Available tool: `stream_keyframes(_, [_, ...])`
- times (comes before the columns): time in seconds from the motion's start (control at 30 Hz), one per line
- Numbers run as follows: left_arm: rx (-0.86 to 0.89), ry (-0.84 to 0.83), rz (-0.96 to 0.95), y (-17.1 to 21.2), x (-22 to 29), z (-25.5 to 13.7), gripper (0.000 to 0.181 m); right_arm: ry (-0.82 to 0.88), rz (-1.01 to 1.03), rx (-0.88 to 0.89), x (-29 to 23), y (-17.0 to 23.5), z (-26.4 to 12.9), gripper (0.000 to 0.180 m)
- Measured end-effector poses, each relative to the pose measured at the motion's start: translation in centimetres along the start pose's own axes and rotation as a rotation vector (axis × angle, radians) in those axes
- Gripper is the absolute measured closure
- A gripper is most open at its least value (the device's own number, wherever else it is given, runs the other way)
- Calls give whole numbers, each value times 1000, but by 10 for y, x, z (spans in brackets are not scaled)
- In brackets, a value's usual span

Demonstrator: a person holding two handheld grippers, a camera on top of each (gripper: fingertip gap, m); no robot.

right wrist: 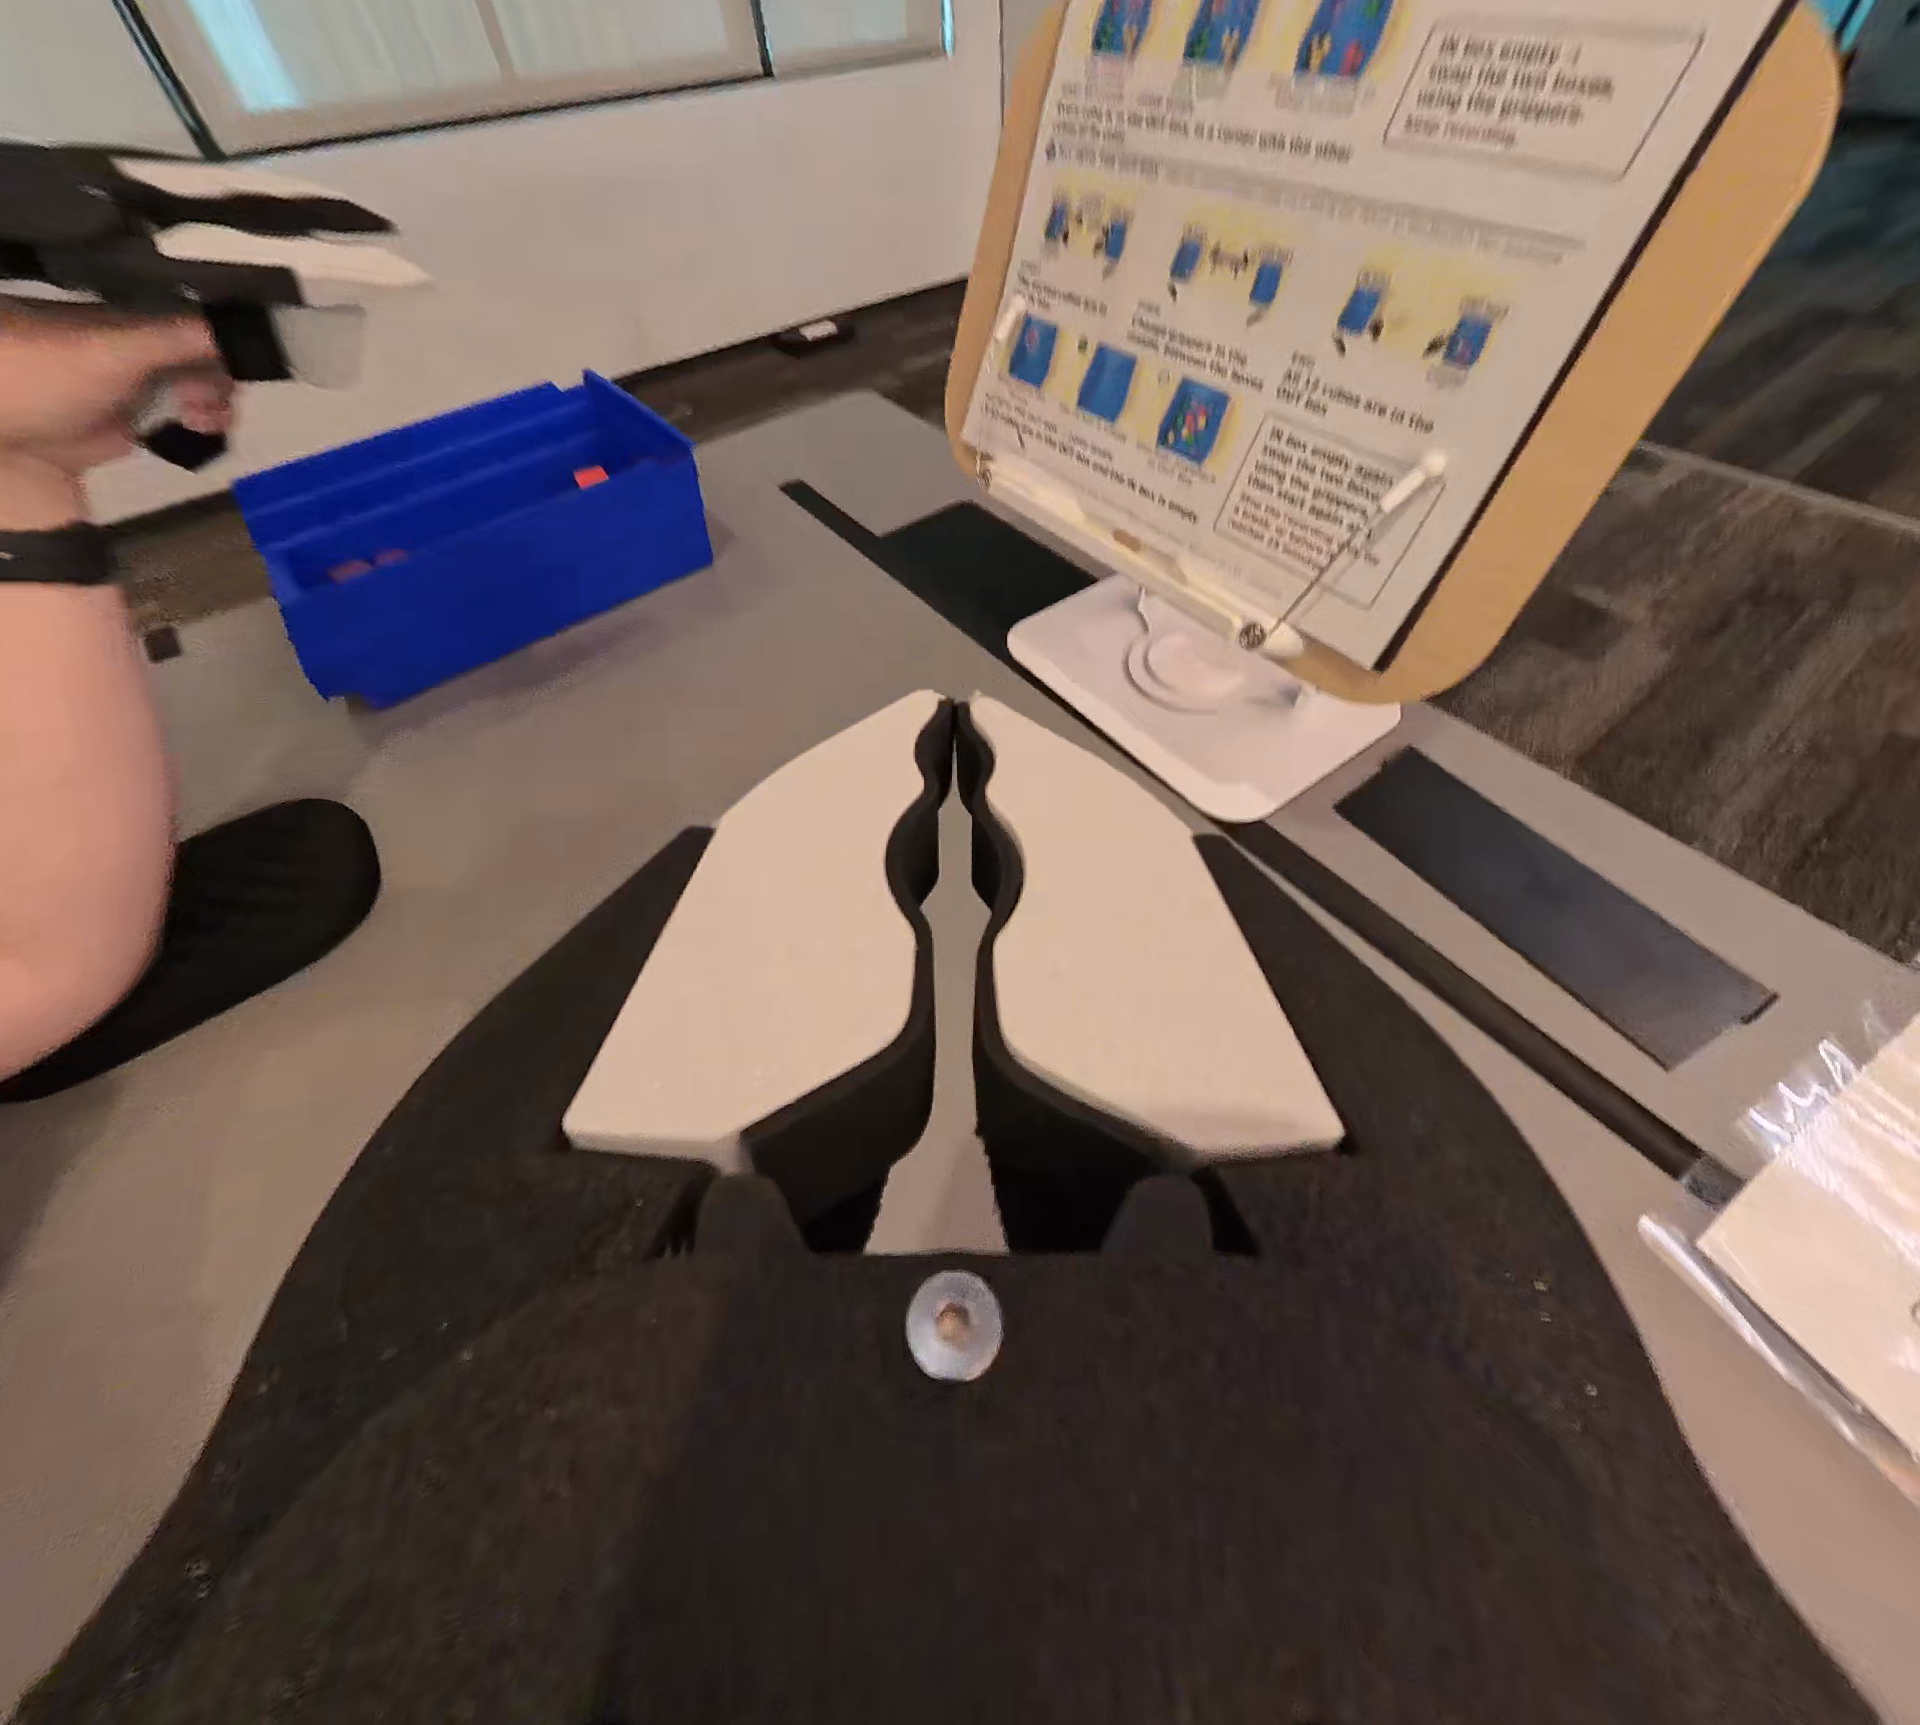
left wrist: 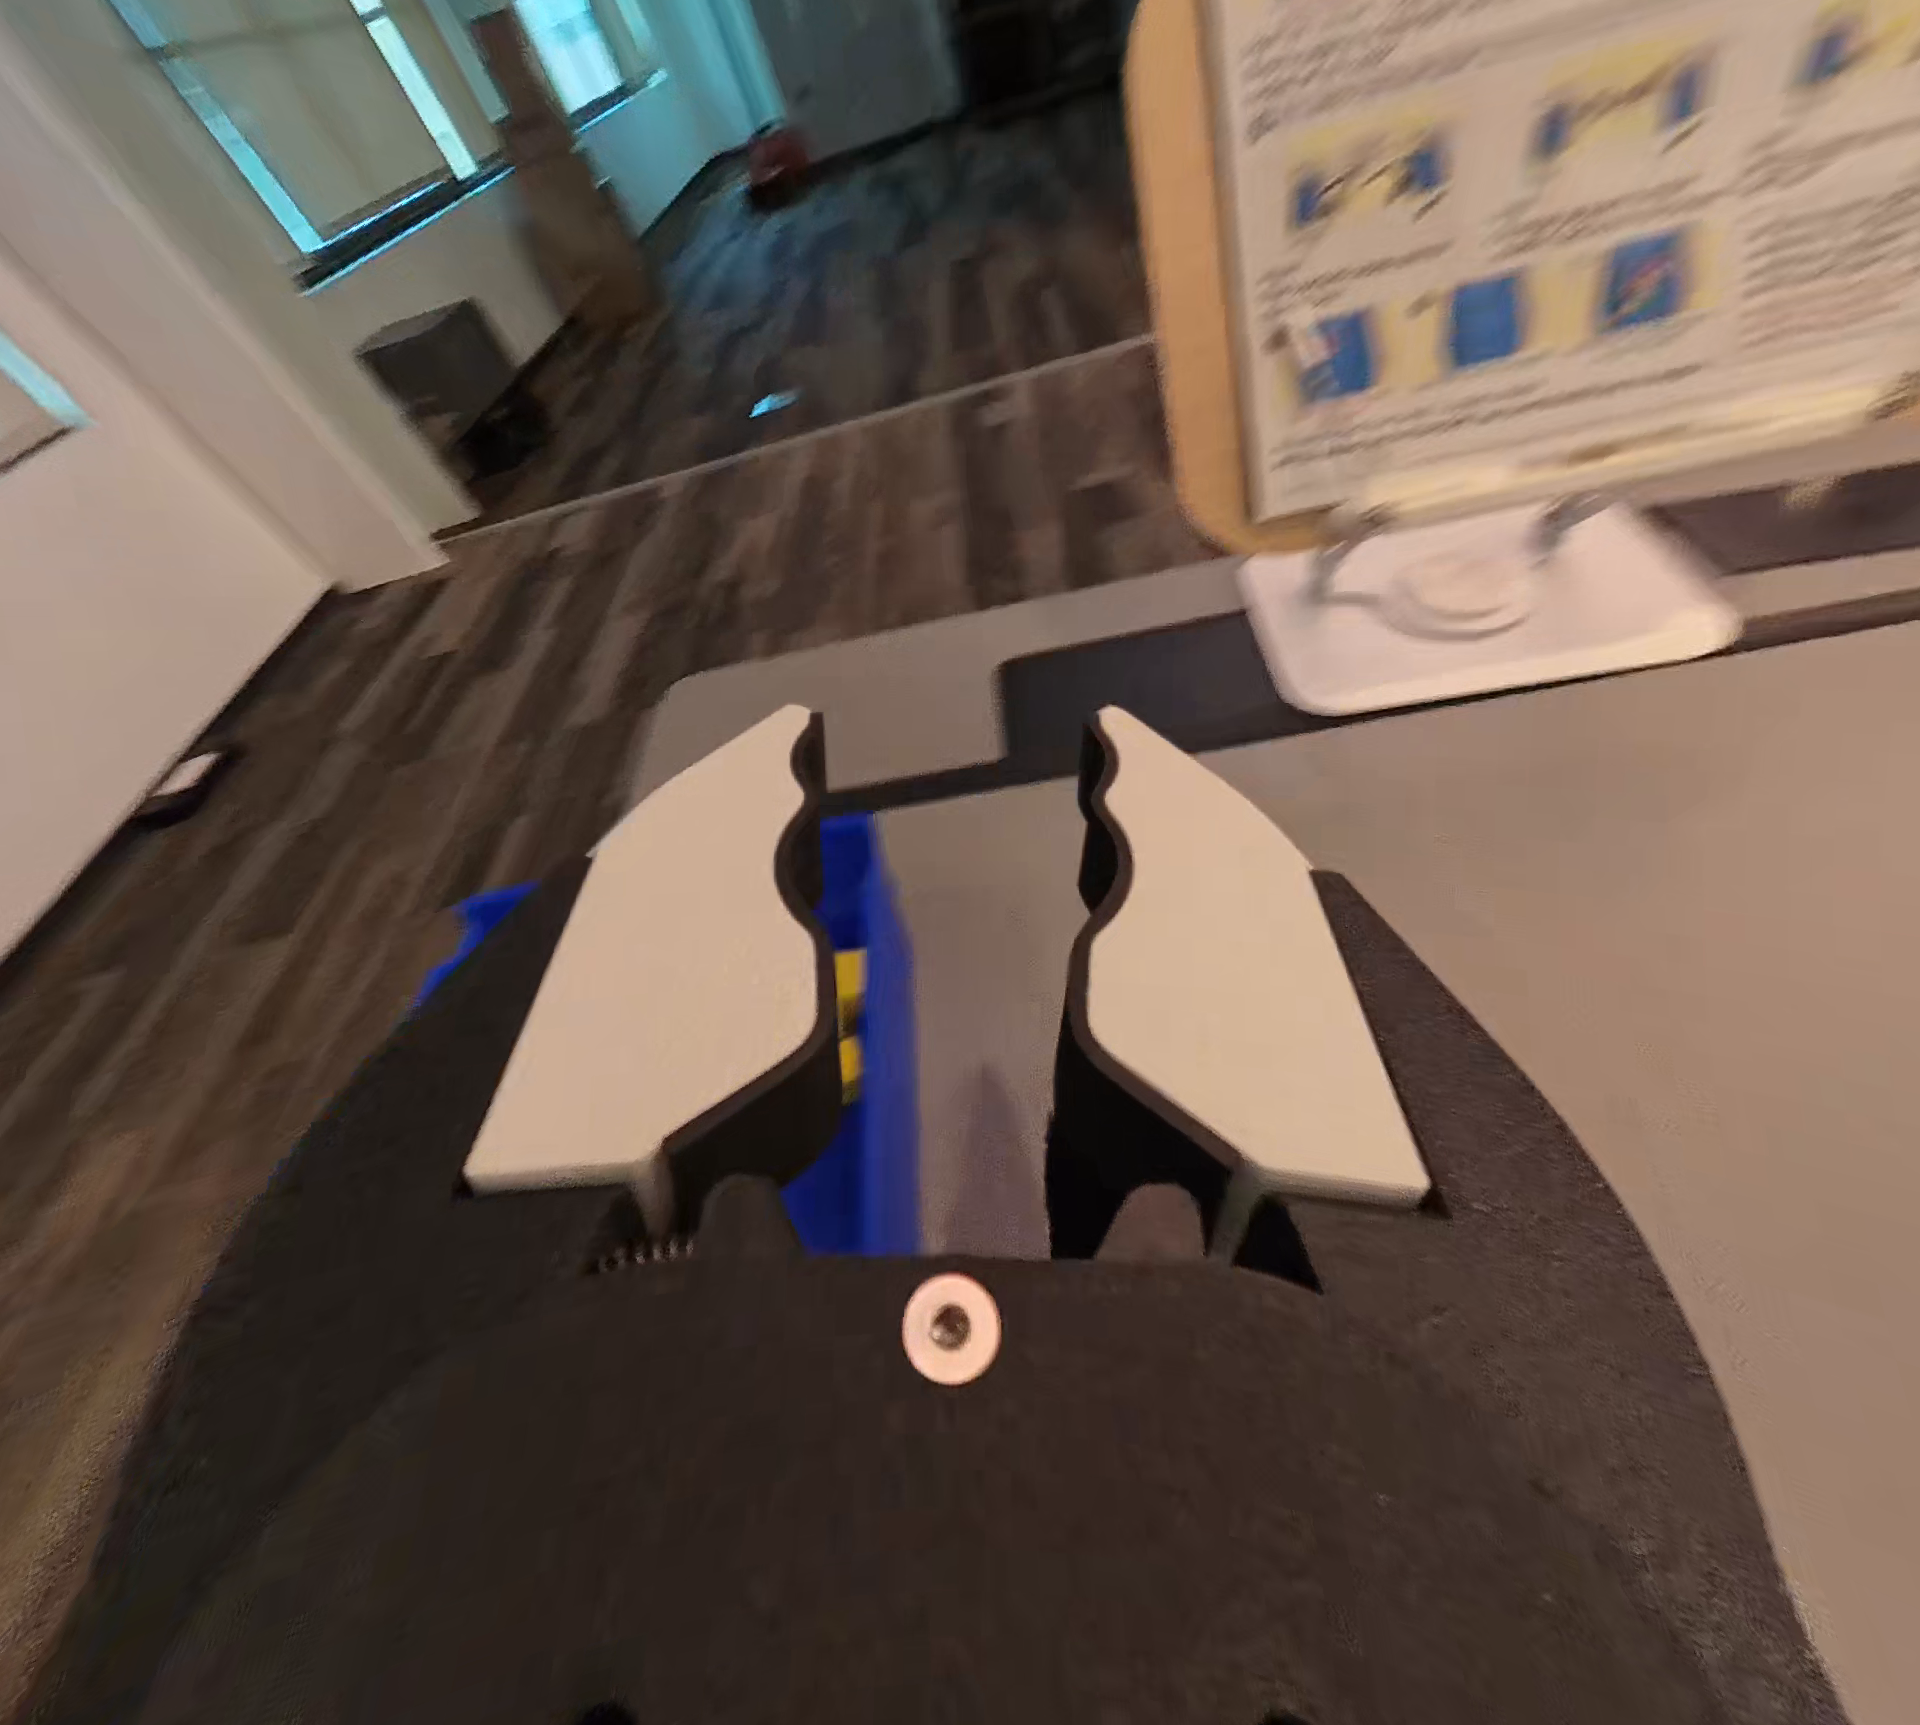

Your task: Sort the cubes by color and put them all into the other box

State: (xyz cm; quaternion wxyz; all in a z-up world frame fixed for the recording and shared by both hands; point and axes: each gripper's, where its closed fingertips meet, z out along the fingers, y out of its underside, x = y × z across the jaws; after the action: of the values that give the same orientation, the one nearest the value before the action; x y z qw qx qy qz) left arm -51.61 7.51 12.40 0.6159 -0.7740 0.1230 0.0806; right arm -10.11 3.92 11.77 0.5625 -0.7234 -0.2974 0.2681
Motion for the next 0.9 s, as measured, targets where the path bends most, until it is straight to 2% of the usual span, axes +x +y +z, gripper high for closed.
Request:
stream_keyframes(0.17, [-101,-260,-25,36,-80,-29,141,-10,24,-55,4,15,10,180])
stream_keyframes(0.27, [-196,-283,-51,67,-107,-39,142,11,32,-97,9,24,6,180])
stream_keyframes(0.37, [-272,-293,-21,85,-119,-25,142,48,44,-120,20,30,-1,180])
stream_keyframes(0.47, [-312,-162,118,88,-108,20,144,24,89,-83,22,29,-7,180])
stream_keyframes(0.57, [-383,7,431,92,-98,67,148,5,143,-76,25,33,-13,179])
stream_keyframes(0.67, [-571,184,703,131,-102,86,140,22,160,-96,32,39,-18,179])
stream_keyframes(0.7, [-622,211,771,143,-108,88,145,28,162,-96,34,39,-19,179])
stream_keyframes(0.8, [-706,293,873,175,-121,95,150,30,168,-84,37,38,-22,179])
stream_keyframes(0.9, [-769,336,883,207,-128,105,142,26,176,-85,39,39,-23,179])
